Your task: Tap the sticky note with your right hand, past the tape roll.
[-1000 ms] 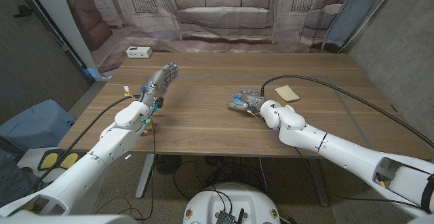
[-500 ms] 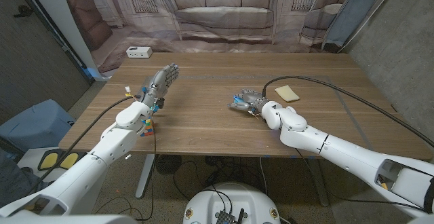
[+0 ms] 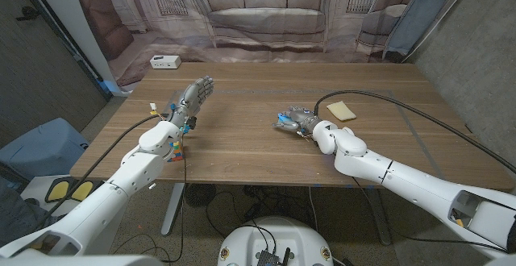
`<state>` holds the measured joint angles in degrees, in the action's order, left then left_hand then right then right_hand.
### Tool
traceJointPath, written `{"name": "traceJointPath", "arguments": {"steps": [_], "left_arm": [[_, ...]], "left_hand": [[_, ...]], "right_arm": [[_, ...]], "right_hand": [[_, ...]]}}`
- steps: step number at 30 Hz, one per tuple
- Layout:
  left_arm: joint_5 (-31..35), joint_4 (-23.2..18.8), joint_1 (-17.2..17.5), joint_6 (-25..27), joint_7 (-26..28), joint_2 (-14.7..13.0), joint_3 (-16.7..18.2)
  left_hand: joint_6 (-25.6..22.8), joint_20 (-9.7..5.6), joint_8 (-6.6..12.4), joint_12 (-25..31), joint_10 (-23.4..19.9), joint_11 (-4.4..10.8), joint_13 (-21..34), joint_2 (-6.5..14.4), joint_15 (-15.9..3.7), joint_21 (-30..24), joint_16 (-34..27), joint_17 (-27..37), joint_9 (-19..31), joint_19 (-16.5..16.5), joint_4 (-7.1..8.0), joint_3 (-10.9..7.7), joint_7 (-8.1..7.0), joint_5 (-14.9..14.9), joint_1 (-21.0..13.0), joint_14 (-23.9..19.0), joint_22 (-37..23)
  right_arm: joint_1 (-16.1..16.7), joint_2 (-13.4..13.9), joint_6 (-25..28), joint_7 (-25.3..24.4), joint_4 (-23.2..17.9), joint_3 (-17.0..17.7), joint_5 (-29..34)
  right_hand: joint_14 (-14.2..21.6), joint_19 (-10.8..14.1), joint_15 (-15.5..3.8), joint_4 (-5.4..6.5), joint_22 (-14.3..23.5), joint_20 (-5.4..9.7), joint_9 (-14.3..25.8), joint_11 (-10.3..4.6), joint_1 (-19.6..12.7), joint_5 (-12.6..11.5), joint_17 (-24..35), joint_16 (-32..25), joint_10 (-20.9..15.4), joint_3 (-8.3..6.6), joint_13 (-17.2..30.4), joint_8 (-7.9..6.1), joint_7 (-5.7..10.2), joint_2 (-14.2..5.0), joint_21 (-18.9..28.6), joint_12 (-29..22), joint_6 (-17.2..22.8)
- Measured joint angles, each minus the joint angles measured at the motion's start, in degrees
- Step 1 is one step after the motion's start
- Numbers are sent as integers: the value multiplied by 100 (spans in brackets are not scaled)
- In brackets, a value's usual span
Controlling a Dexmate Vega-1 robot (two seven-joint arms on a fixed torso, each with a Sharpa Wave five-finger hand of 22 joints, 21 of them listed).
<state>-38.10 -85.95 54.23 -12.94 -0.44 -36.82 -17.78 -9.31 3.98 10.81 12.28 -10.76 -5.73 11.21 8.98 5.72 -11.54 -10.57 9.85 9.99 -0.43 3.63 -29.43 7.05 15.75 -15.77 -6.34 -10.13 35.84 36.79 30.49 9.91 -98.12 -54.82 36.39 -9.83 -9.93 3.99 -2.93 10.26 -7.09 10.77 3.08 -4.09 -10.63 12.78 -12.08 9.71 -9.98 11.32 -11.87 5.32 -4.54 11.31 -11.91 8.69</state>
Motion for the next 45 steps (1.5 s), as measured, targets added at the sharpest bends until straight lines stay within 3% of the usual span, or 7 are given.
{"name": "traceJointPath", "arguments": {"steps": [28,45], "left_arm": [[75,-207,71,79,137,-13,-39],[106,-314,106,144,206,-25,-58]], "left_hand": [[0,0,-23,2,0,0,0,-38,0,0,0,1,0,0,-95,-95,0,0,38,0,-16],[0,0,-23,2,0,0,0,-38,0,0,0,13,0,0,-113,-113,0,0,38,0,-16]], "right_arm": [[96,168,248,-83,-160,84,-48],[126,235,263,-101,-207,50,34]], "right_hand": [[0,0,62,0,0,1,14,0,-23,0,1,0,1,0,0,16,-8,23,0,0,17],[0,0,62,-23,0,1,-1,-1,-23,0,1,0,1,-23,0,-7,72,23,0,0,178]]}}
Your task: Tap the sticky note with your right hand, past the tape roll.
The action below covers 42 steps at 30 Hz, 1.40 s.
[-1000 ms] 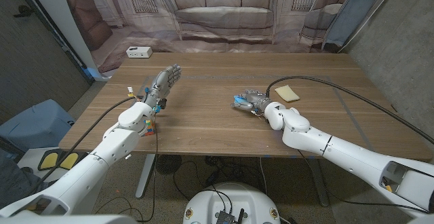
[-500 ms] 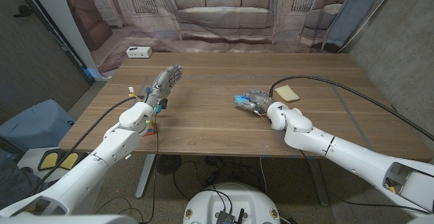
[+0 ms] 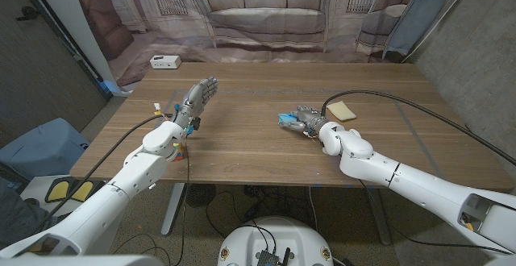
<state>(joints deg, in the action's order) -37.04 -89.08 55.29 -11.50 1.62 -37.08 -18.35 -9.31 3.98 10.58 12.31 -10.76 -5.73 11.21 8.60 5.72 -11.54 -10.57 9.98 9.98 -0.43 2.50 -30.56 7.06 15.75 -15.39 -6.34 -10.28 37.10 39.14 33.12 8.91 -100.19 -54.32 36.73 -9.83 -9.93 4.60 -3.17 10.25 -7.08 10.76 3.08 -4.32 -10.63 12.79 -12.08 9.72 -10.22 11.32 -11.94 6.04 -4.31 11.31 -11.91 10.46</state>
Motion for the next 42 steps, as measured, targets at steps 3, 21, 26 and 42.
{"name": "traceJointPath", "arguments": {"steps": [3,21,26,42], "left_arm": [[2,-9,5,8,17,0,-1],[9,38,-37,13,9,30,-20],[10,80,-72,13,-20,45,-37],[14,164,-141,5,-65,79,-73]], "left_hand": [[0,0,0,0,0,0,0,0,0,0,0,4,0,0,-5,-5,0,0,0,0,0],[0,0,0,0,0,0,0,-31,0,0,0,3,0,0,-47,-46,0,0,31,0,1],[0,0,0,0,0,0,0,-31,0,0,0,3,0,0,-47,-46,0,0,30,0,1],[0,28,0,0,0,0,0,-30,0,0,0,3,0,28,-70,-70,0,-29,30,0,2]], "right_arm": [[0,0,0,3,14,-10,30],[46,37,55,-18,1,18,128],[68,52,76,-36,-17,47,133],[84,76,125,-43,-32,74,170]], "right_hand": [[0,0,0,0,0,0,1,0,0,0,0,0,0,0,0,-21,0,0,0,0,0],[-9,0,35,0,0,0,6,-12,0,0,0,0,12,0,0,-21,61,0,0,0,61],[-1,0,64,0,0,0,7,-12,0,0,-29,0,12,0,0,-21,61,0,0,0,61],[0,0,63,1,0,0,6,-12,0,0,-29,0,12,0,0,-17,32,0,0,0,154]]}}
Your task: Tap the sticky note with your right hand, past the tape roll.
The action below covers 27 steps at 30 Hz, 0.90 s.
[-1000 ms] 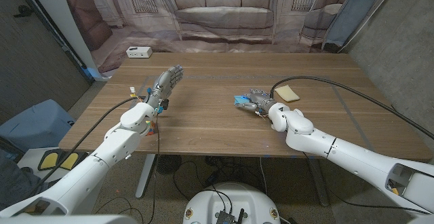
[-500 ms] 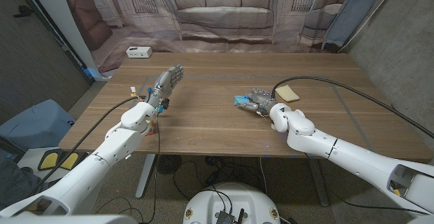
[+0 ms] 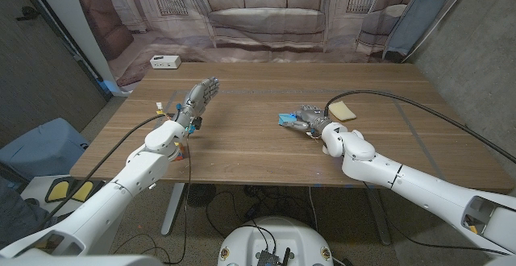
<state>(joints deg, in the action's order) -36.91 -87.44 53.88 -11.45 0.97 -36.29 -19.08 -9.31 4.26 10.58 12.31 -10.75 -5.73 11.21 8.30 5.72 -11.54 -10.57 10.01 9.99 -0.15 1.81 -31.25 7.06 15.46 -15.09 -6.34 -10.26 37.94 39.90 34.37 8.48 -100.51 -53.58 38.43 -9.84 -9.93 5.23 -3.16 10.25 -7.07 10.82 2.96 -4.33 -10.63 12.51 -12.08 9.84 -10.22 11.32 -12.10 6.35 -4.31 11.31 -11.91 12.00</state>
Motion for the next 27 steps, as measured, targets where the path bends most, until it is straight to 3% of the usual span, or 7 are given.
{"name": "traceJointPath", "arguments": {"steps": [27], "left_arm": [[21,6,-61,55,4,-3,-20]], "left_hand": [[0,0,0,0,0,0,0,8,0,0,0,-1,0,0,-48,-48,0,1,69,0,0]], "right_arm": [[4,104,31,54,-22,32,92]], "right_hand": [[-23,0,-23,-23,0,0,0,-21,-22,0,1,0,20,24,0,-23,69,22,0,0,73]]}}
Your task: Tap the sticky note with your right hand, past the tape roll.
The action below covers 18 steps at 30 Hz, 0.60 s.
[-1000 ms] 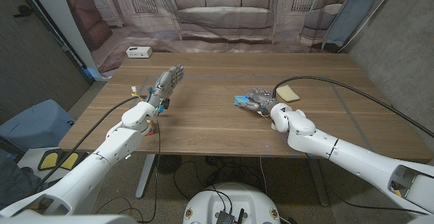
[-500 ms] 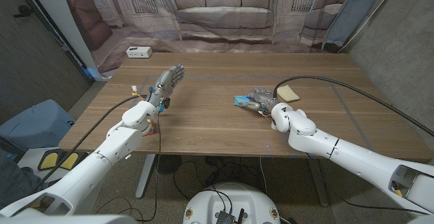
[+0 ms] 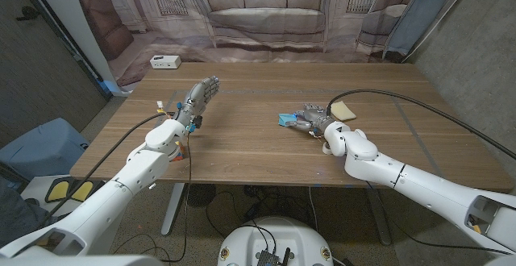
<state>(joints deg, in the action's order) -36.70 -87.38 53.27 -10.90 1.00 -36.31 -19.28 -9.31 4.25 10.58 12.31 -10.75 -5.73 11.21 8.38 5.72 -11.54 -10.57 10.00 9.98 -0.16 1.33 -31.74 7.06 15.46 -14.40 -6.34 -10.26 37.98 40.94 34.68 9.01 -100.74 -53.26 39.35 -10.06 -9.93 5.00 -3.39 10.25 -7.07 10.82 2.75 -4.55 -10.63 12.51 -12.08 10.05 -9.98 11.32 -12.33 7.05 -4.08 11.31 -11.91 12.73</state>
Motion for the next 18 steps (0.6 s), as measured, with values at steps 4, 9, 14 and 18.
{"name": "traceJointPath", "arguments": {"steps": [4,9,14,18], "left_arm": [[2,-2,-8,9,3,0,-5],[4,-3,-11,16,7,0,-9],[5,-3,-21,22,10,11,-20],[6,3,-24,24,11,19,-23]], "left_hand": [[0,0,0,0,0,0,0,0,0,0,0,0,0,-1,0,0,0,0,0,0,0],[0,-1,0,0,0,0,0,0,0,0,0,0,0,-1,0,0,0,0,0,0,0],[0,-1,0,0,0,0,0,0,0,0,0,0,0,-1,-22,-22,0,0,0,0,0],[0,-2,0,0,0,0,0,0,0,0,0,0,0,-2,-22,-22,0,0,-1,0,0]], "right_arm": [[8,15,1,6,-2,14,17],[19,30,2,7,-9,27,25],[34,49,4,7,-24,46,45],[42,59,5,-1,-39,61,65]], "right_hand": [[0,0,0,0,0,0,0,0,0,0,0,0,0,0,0,0,0,0,0,0,1],[0,0,0,0,0,0,0,0,0,0,0,0,0,0,0,1,-8,0,0,0,8],[0,0,0,0,0,0,-1,-1,0,0,1,0,-2,0,0,1,-8,0,0,0,9],[1,0,0,0,0,0,-2,-31,0,0,1,0,-32,0,0,1,-70,0,0,0,132]]}}
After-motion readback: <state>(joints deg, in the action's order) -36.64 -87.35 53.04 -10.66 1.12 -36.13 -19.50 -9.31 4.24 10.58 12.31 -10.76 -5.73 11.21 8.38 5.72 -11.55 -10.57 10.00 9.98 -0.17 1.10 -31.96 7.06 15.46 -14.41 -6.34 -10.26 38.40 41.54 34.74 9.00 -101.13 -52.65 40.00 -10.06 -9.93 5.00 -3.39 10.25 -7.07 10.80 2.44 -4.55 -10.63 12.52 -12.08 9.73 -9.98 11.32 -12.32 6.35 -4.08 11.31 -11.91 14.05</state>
